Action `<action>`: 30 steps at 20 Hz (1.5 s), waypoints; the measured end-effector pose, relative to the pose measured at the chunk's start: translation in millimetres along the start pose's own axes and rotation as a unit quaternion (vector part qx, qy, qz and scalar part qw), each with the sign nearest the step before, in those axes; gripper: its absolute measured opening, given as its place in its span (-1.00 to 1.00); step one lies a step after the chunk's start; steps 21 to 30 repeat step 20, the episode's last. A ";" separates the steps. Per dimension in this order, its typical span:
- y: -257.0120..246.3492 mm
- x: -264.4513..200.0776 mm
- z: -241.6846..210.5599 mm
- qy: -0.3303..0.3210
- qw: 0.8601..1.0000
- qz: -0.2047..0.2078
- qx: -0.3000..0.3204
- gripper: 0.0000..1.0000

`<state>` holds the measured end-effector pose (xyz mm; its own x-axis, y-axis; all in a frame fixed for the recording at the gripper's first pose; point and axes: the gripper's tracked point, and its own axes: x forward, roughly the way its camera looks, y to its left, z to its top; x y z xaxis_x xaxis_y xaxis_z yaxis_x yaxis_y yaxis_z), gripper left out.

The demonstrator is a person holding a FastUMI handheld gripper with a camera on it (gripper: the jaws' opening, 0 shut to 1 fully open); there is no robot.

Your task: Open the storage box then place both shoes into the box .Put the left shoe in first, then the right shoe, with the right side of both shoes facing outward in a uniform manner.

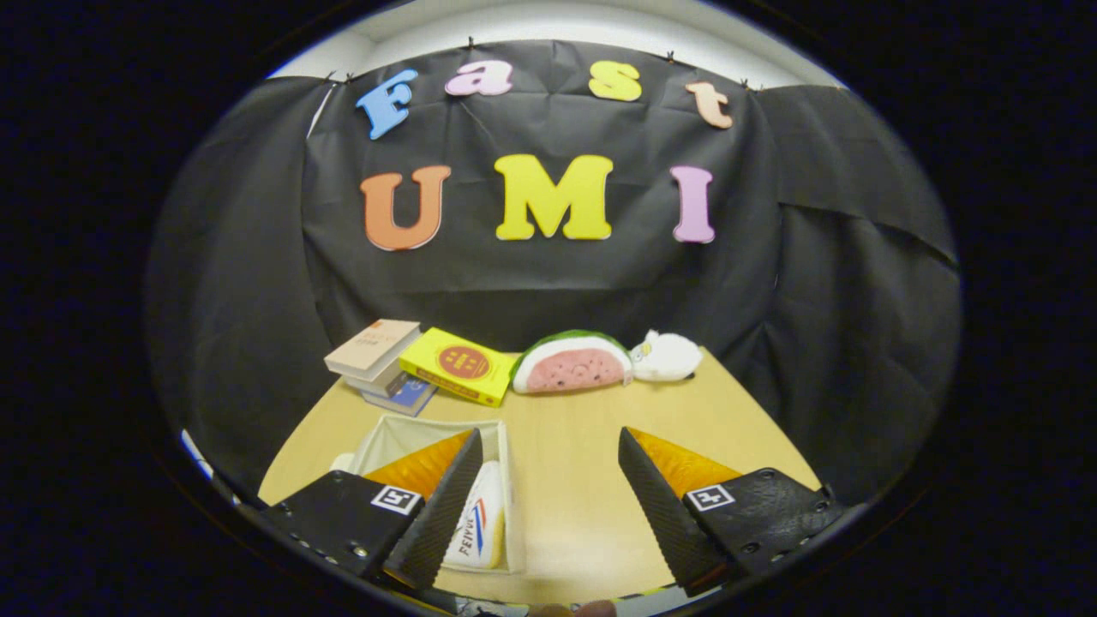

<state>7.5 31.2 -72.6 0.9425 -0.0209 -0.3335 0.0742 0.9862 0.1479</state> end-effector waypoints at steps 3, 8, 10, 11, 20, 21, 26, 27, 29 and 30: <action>-14.1 -24.0 34.8 -0.050 0.999 -0.011 -0.007 0.92; -7.1 -53.8 63.1 -0.095 0.995 -0.006 -0.011 0.92; -1.7 -61.9 63.7 -0.097 0.995 -0.001 -0.013 0.92; 1.8 -64.2 65.5 -0.098 0.995 0.001 -0.012 0.93; 12.6 -79.3 70.4 -0.103 0.995 0.001 0.001 0.93; 12.6 -79.3 70.4 -0.103 0.995 0.001 0.001 0.93; 12.6 -79.3 70.4 -0.103 0.995 0.001 0.001 0.93; 12.6 -79.3 70.4 -0.103 0.995 0.001 0.001 0.93; 12.6 -79.3 70.4 -0.103 0.995 0.001 0.001 0.93; 12.6 -79.3 70.4 -0.103 0.995 0.001 0.001 0.93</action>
